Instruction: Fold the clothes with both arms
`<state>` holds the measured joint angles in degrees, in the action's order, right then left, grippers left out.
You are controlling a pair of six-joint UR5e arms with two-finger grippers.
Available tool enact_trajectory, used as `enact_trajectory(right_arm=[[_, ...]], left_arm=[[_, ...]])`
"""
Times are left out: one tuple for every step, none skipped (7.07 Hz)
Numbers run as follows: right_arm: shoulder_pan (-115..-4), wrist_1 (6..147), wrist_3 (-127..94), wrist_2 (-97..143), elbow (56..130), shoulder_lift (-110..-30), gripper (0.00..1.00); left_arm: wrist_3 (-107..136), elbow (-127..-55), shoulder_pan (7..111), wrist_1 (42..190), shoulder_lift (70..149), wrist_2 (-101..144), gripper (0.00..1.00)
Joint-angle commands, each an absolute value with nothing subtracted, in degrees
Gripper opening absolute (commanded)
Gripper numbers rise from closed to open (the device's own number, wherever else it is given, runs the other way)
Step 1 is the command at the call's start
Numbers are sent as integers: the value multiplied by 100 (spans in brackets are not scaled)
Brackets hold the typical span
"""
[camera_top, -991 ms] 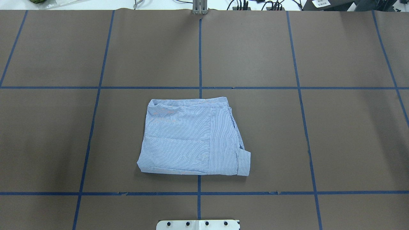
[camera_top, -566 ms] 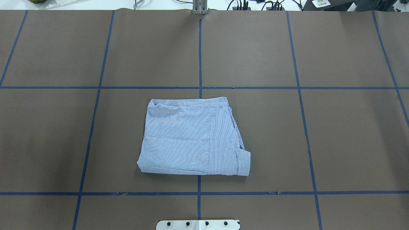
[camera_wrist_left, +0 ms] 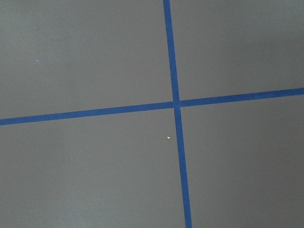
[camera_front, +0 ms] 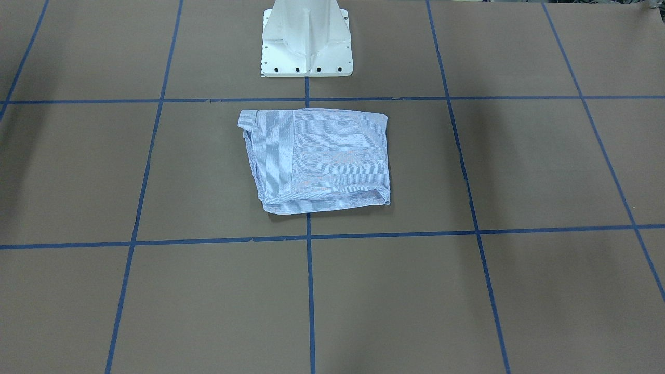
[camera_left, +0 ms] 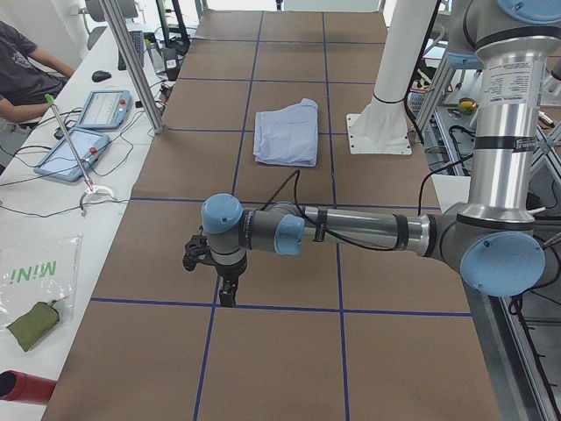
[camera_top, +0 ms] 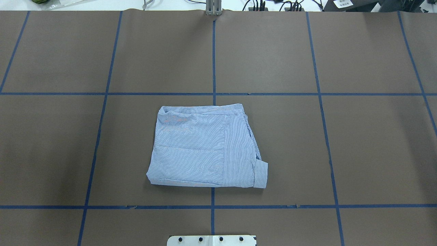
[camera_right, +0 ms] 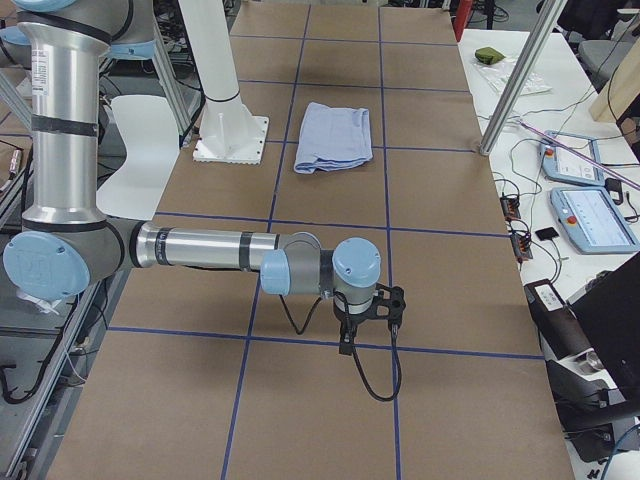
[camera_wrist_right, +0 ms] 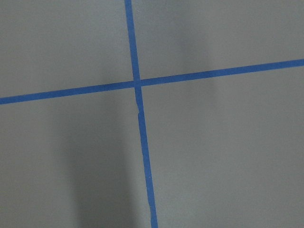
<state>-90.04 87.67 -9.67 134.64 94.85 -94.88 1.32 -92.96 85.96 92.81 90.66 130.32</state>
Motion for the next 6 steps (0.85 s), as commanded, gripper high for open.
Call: enact_trajectory(right_arm=[[-9070, 9288, -984, 13439, 9728, -9466, 100], [-9070, 9290, -984, 13473, 9721, -9492, 100], [-9070, 9264, -984, 13491, 9695, -9510, 100], [-9062, 9255, -984, 13491, 9677, -9518, 100], [-9070, 9255, -984, 13483, 9668, -9527, 100], [-9062, 9281, -984, 13456, 9668, -9527, 100]], left_arm=[[132, -9325, 8596, 9281, 9070, 13025, 100], [132, -9325, 8596, 9281, 9070, 13034, 100], [132, -9325, 8596, 9281, 9079, 13034, 100], [132, -9316, 8596, 9281, 9079, 13025, 100], [132, -9316, 8596, 9281, 9070, 13034, 100], [132, -9299, 8587, 9281, 9079, 13025, 100]])
